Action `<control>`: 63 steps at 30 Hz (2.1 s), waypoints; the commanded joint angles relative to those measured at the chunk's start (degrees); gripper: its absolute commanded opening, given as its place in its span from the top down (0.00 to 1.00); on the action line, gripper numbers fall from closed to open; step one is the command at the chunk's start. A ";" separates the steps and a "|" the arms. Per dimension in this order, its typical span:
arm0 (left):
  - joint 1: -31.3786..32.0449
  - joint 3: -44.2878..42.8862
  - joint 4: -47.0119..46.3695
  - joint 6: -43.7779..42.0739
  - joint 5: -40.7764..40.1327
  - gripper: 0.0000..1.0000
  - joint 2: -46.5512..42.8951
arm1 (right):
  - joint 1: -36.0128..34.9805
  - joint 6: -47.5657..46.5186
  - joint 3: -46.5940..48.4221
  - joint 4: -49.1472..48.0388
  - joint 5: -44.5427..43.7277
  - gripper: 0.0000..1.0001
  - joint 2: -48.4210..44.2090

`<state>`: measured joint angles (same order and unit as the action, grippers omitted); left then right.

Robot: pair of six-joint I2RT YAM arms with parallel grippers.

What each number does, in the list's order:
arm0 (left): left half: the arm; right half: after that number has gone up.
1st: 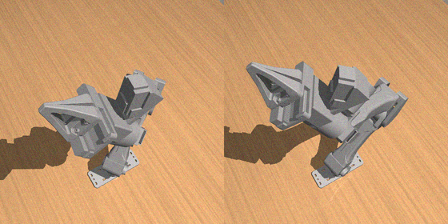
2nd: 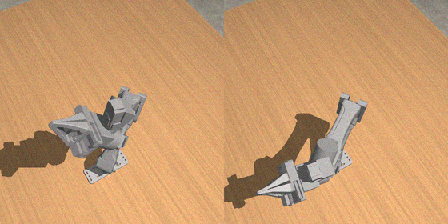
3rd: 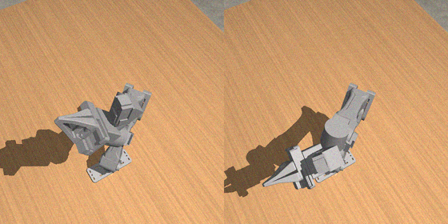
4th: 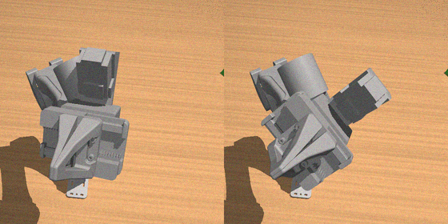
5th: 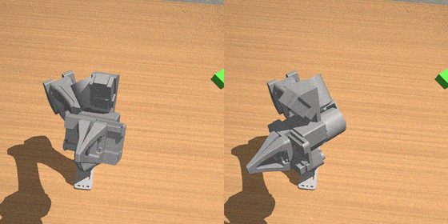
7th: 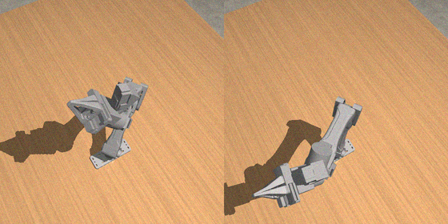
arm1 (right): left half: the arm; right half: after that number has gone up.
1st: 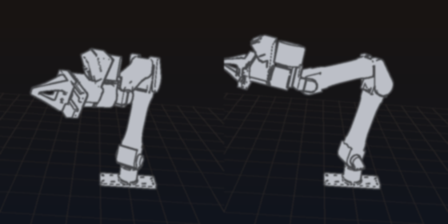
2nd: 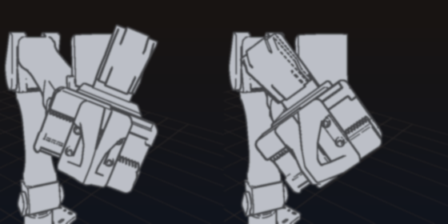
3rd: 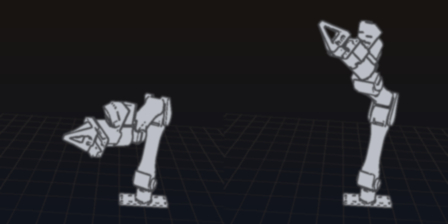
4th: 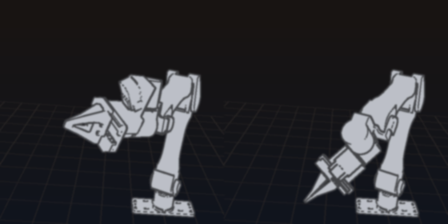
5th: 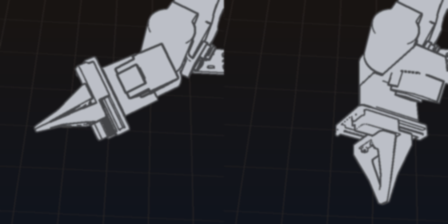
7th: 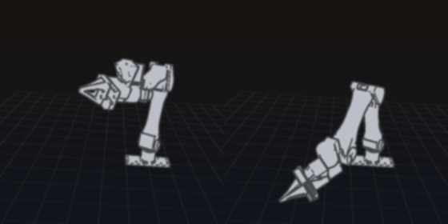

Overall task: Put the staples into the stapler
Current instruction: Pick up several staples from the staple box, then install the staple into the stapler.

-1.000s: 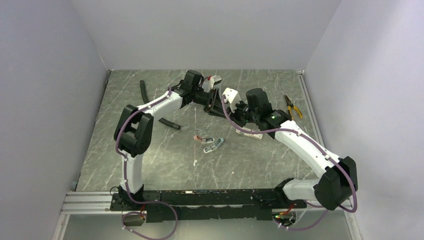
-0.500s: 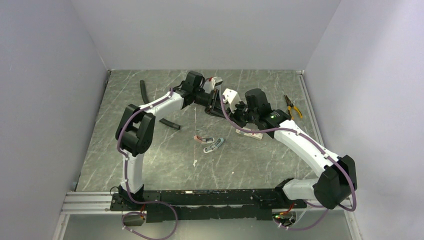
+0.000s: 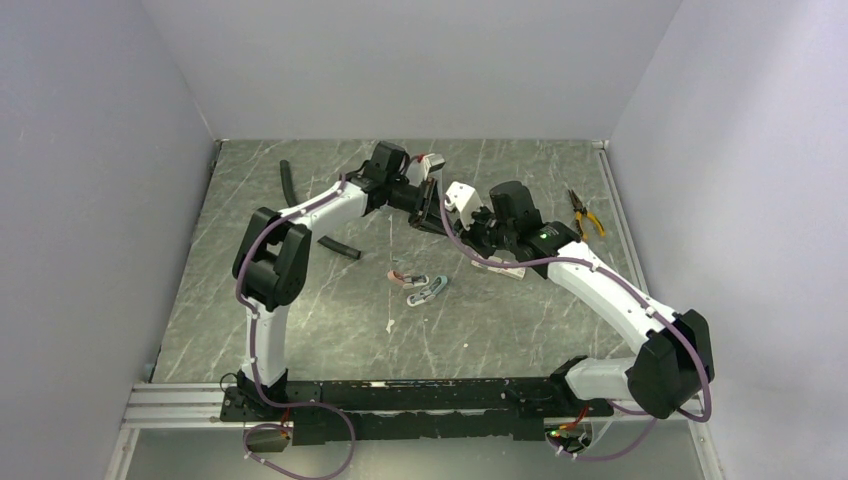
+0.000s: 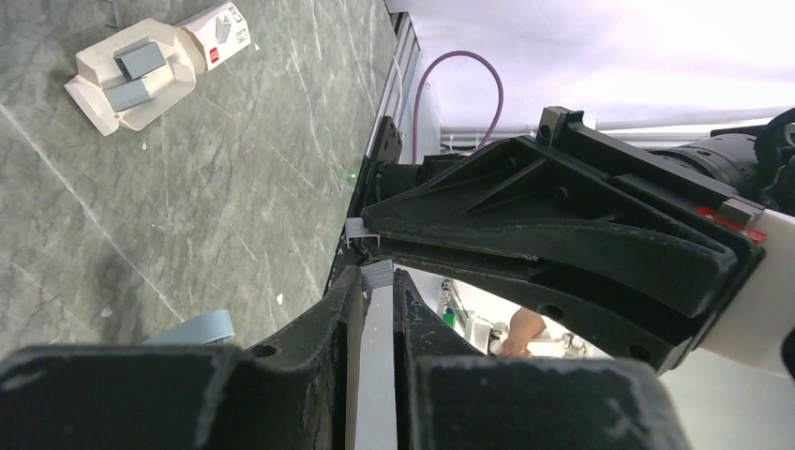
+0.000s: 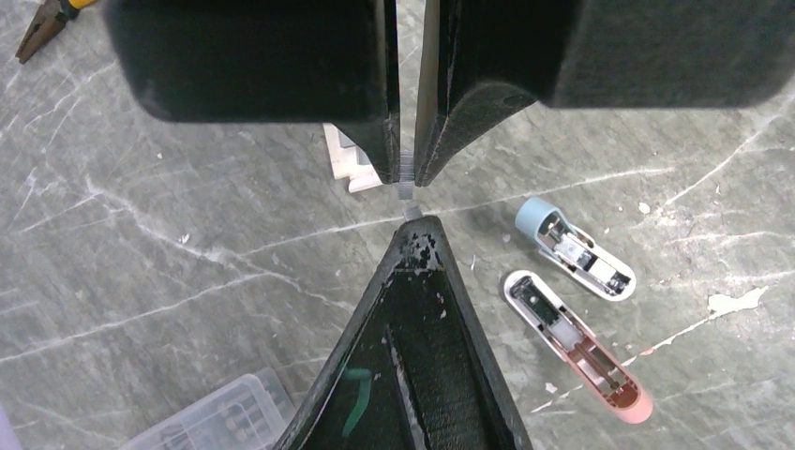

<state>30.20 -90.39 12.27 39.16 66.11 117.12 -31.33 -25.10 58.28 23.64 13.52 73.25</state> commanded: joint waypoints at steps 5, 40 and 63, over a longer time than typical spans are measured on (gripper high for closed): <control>-1.22 -3.02 3.75 -4.49 0.65 0.97 0.30 | 0.02 -0.69 -0.90 -0.86 -0.88 0.88 -2.14; 8.53 24.86 6.25 -72.61 -41.78 0.97 -25.16 | 7.70 3.13 -5.14 -2.89 4.65 0.88 -2.96; 8.95 28.73 0.54 -75.87 -35.65 0.97 -18.21 | 12.32 3.15 -5.10 -2.43 7.53 0.88 -3.60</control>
<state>38.87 -60.82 14.33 -33.82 27.90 98.17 -19.27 -22.28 52.97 23.27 19.84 69.65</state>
